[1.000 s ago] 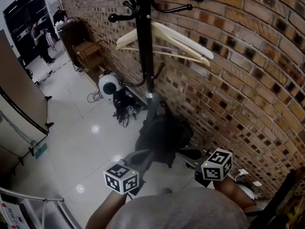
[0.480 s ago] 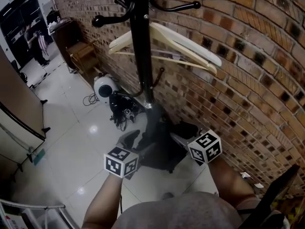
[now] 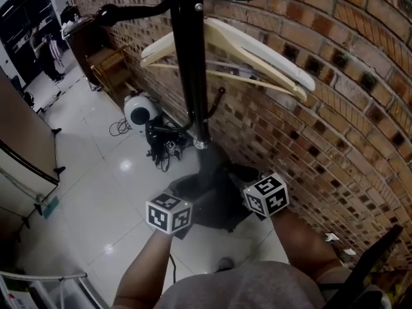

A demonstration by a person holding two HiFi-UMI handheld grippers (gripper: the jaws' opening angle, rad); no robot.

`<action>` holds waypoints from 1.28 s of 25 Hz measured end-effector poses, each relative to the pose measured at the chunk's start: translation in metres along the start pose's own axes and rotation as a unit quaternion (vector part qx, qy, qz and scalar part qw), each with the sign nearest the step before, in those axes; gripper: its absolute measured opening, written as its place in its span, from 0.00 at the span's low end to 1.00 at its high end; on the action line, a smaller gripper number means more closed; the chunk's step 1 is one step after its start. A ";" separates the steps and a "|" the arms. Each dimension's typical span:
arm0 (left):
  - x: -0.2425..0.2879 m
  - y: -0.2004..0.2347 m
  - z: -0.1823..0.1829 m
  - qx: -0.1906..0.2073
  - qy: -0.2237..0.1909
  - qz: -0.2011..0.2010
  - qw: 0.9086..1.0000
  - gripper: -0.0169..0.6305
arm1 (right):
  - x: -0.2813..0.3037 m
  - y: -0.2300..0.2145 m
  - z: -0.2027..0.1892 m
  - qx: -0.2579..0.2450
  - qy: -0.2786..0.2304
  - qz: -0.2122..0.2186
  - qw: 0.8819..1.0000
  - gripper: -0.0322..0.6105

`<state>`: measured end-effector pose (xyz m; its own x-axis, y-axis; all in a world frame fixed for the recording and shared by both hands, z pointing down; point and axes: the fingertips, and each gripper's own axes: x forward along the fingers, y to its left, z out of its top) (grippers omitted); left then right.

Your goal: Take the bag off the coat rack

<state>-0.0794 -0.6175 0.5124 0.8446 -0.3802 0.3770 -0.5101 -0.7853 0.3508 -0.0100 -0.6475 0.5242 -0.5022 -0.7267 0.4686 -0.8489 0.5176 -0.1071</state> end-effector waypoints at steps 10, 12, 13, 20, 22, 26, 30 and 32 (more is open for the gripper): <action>-0.022 -0.015 0.013 0.030 0.001 0.025 0.999 0.09 | -0.029 -0.006 0.016 0.076 -0.026 0.001 0.997 0.08; -0.028 -0.026 0.019 0.032 -0.007 0.022 0.999 0.09 | -0.042 -0.001 0.023 0.085 -0.040 0.005 0.996 0.08; -0.032 -0.032 0.022 0.033 -0.011 0.021 0.999 0.09 | -0.048 0.003 0.027 0.088 -0.048 0.007 0.995 0.08; -0.063 -0.079 0.020 0.031 -0.036 0.025 0.999 0.09 | -0.100 0.041 0.036 0.075 -0.079 0.023 0.994 0.08; -0.073 -0.097 0.013 0.031 -0.039 0.026 0.998 0.09 | -0.118 0.052 0.029 0.075 -0.083 0.027 0.993 0.08; -0.094 -0.136 -0.007 0.034 -0.044 0.030 0.998 0.09 | -0.153 0.074 0.005 0.076 -0.084 0.031 0.993 0.08; -0.111 -0.188 -0.036 0.033 -0.048 0.038 0.998 0.09 | -0.197 0.096 -0.027 0.074 -0.078 0.039 0.993 0.08; -0.119 -0.221 -0.053 0.031 -0.053 0.040 0.997 0.09 | -0.226 0.108 -0.045 0.073 -0.078 0.046 0.993 0.08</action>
<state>-0.0758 -0.3724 0.4353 0.8162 -0.4897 0.3066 -0.5677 -0.7781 0.2686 0.0190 -0.4070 0.4456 -0.5889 -0.7458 0.3114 -0.8071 0.5224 -0.2752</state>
